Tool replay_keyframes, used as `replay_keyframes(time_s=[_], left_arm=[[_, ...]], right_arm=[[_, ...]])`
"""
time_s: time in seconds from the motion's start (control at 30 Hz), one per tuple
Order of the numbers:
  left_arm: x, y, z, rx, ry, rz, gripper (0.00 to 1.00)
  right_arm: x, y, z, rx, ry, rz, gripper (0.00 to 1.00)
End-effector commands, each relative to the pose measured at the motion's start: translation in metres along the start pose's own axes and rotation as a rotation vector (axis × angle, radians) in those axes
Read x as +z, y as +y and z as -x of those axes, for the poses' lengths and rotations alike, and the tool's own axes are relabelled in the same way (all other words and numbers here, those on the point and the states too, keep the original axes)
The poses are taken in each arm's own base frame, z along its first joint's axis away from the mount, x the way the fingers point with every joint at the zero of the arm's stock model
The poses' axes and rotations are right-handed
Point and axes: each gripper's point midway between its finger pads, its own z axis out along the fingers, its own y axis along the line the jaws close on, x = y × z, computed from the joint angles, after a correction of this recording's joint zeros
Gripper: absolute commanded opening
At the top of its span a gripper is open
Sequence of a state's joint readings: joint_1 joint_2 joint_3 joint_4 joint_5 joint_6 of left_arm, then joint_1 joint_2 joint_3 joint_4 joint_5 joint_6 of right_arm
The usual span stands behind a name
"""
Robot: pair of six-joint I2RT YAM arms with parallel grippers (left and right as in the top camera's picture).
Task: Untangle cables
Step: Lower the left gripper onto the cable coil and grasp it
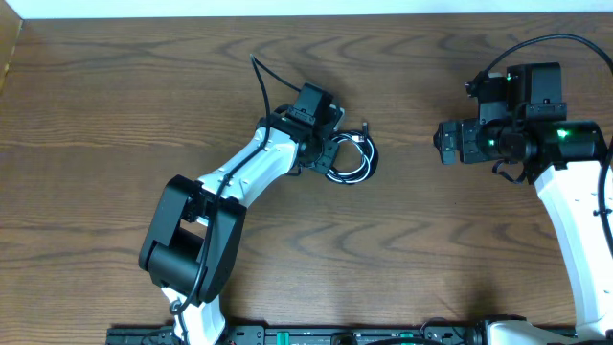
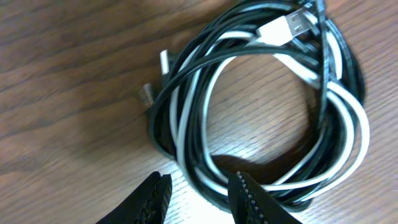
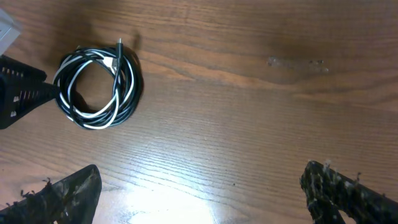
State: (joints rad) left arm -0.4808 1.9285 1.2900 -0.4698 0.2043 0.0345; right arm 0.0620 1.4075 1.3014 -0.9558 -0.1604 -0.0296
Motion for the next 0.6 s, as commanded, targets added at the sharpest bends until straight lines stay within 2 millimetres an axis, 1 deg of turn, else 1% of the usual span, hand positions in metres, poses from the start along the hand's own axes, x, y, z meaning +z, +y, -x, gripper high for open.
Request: replay_keyframes(time_s=[0.0, 0.1, 0.33, 0.57], left_arm=[[0.008, -0.004, -0.007, 0.011, 0.022, -0.038, 0.36], [0.012, -0.005, -0.009, 0.009, 0.032, -0.048, 0.36], [0.033, -0.002, -0.021, 0.0, 0.081, -0.046, 0.36], [0.034, -0.001, -0.018, 0.002, 0.067, -0.046, 0.34]], right_arm=[[-0.003, -0.002, 0.005, 0.016, -0.014, -0.007, 0.99], [-0.003, -0.002, 0.004, 0.016, -0.013, -0.007, 0.99], [-0.003, -0.002, 0.003, 0.016, -0.007, -0.007, 0.99], [-0.003, -0.002, 0.004, 0.015, -0.012, -0.007, 0.99]])
